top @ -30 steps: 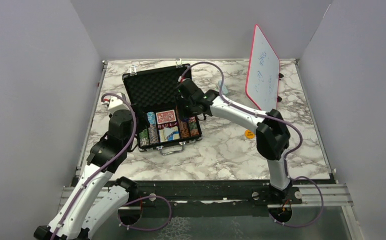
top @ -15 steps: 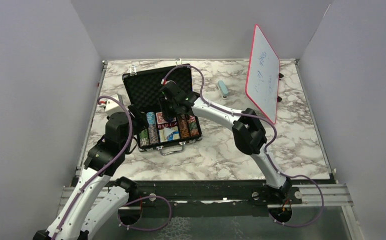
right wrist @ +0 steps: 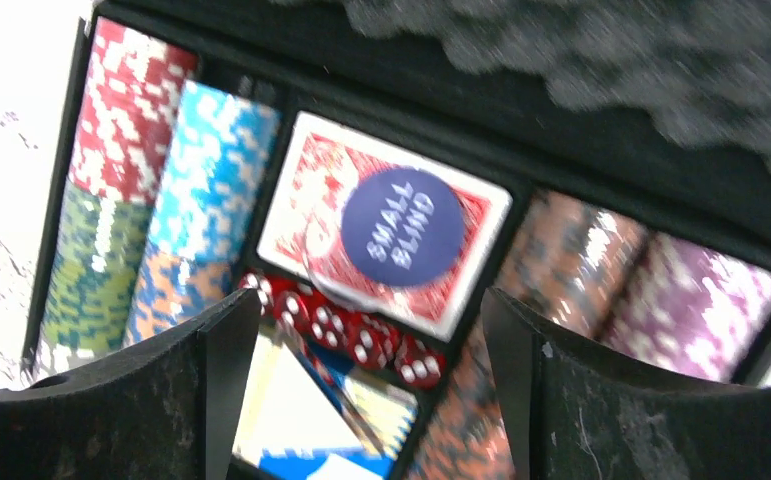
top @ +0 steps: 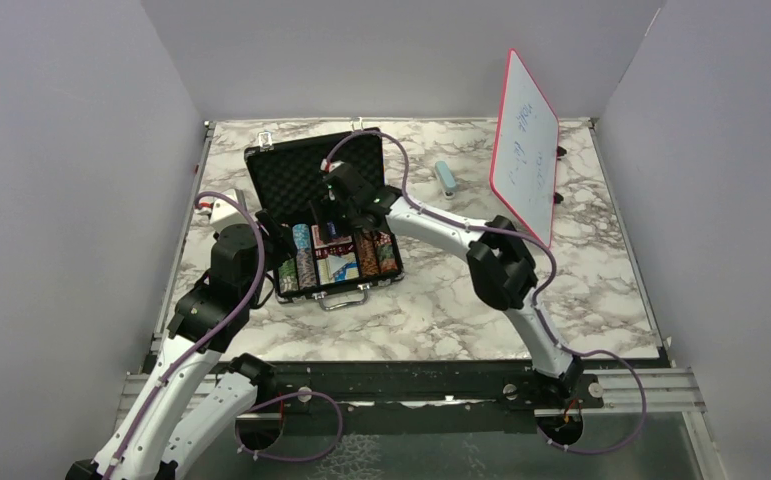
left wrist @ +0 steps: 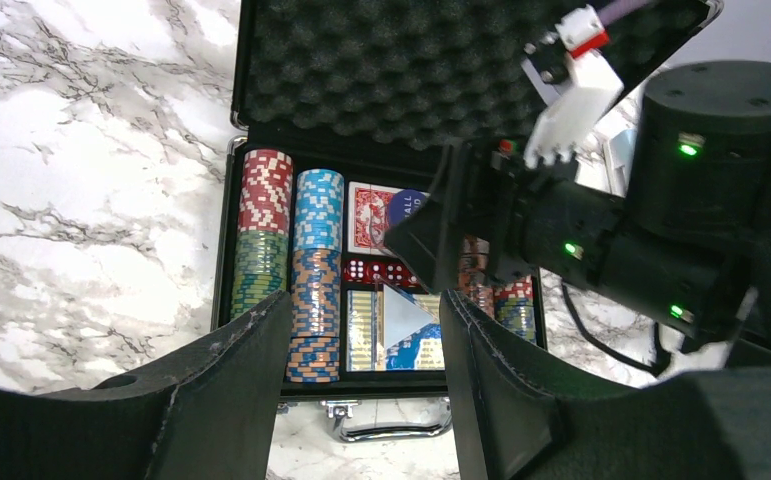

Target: Pack up texas hold em set

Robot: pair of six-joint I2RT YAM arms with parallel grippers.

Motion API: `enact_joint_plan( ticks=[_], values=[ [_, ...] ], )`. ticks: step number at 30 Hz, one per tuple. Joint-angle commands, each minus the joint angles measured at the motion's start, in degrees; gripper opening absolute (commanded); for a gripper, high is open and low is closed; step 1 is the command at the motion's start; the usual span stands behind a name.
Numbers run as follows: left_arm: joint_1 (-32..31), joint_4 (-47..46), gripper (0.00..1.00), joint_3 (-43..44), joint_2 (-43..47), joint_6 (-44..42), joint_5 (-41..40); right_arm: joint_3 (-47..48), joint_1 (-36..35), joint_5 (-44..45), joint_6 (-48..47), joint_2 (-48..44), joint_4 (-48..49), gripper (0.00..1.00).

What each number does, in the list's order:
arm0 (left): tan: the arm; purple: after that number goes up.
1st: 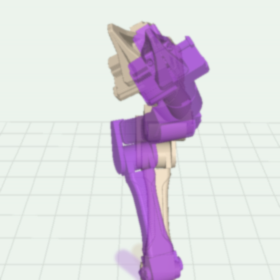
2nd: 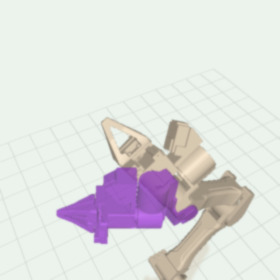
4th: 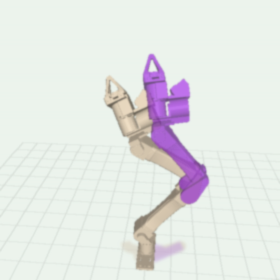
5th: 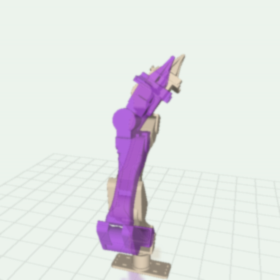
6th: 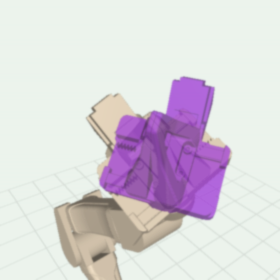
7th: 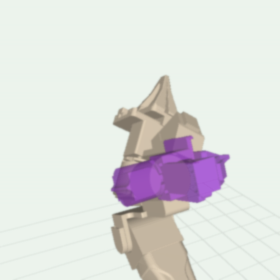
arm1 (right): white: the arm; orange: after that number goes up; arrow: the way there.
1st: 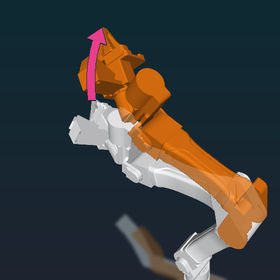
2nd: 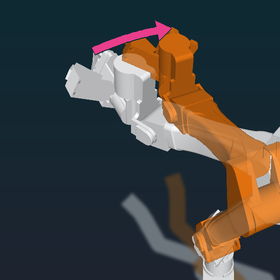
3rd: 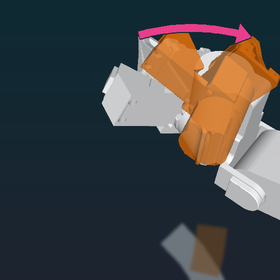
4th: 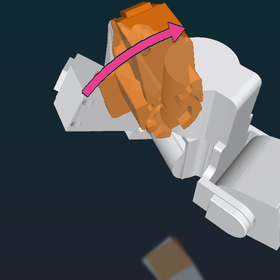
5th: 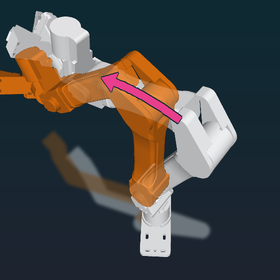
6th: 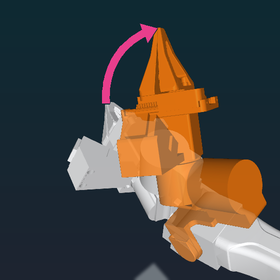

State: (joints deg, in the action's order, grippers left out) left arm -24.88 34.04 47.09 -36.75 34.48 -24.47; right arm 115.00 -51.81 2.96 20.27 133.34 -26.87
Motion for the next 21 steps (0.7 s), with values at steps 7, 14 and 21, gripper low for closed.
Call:
enact_joint_plan(
  ticks=[7, 14, 21],
  values=[
    [-0.4, 0.6, 0.59, 0.5, 0.4, -1.0, -0.2, -30.7, -0.2, 18.6, -1.4, -30.2, 9.5, 0.84],
    [-0.3, 0.2, 0.59, 0.4, -0.5, -1.0, 0.3, -49.2, 2.3, 35.7, 7.2, -41.0, 6.6, 0.91],
    [-0.3, 0.2, 0.59, 0.3, -0.3, -0.9, 0.7, -61.2, 9.6, 38.8, 29.0, -44.0, -2.8, 1.00]
  ],
)
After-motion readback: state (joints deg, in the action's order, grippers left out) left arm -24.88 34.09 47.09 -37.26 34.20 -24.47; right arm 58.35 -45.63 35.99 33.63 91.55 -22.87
